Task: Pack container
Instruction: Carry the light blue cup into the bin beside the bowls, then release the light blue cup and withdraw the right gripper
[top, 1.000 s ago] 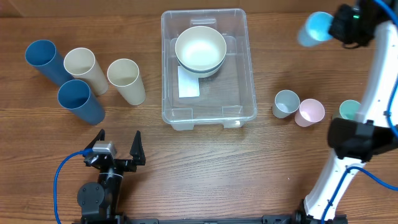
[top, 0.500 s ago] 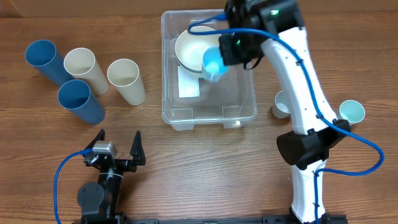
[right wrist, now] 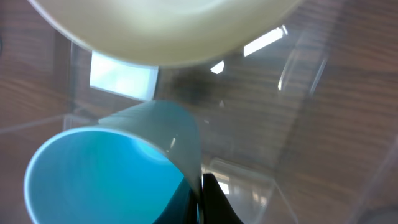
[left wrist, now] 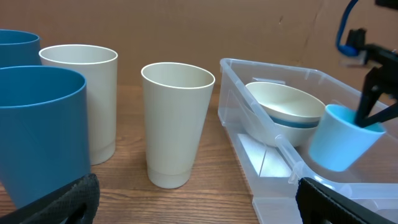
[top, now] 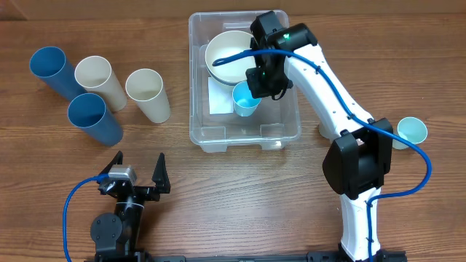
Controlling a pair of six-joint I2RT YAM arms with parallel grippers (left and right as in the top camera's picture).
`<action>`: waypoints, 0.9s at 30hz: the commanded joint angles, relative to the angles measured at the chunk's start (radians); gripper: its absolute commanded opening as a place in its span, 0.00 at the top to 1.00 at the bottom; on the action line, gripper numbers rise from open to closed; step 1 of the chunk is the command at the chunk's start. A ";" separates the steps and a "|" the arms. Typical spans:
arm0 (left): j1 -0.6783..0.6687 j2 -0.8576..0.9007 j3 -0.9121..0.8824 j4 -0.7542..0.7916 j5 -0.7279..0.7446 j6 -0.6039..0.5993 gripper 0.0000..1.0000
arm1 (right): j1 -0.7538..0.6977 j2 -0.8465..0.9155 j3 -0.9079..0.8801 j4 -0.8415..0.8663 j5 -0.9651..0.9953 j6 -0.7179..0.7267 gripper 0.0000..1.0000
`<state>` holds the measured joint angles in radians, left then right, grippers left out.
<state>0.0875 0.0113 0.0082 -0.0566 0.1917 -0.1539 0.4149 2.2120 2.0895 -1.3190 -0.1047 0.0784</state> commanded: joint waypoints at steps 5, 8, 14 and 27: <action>0.010 -0.007 -0.003 0.001 0.011 -0.007 0.00 | 0.006 -0.026 -0.125 0.129 -0.025 0.026 0.96; 0.010 -0.007 -0.003 0.001 0.011 -0.007 0.00 | 0.006 -0.026 -0.158 0.166 -0.029 0.026 0.96; 0.010 -0.007 -0.003 0.001 0.011 -0.007 0.00 | 0.006 -0.026 -0.160 0.193 -0.036 0.025 0.50; 0.010 -0.007 -0.003 0.001 0.011 -0.007 0.00 | 0.000 -0.026 0.358 -0.178 -0.053 0.023 0.50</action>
<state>0.0875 0.0109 0.0082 -0.0566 0.1917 -0.1539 0.4149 2.2116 2.2749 -1.4174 -0.1612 0.1043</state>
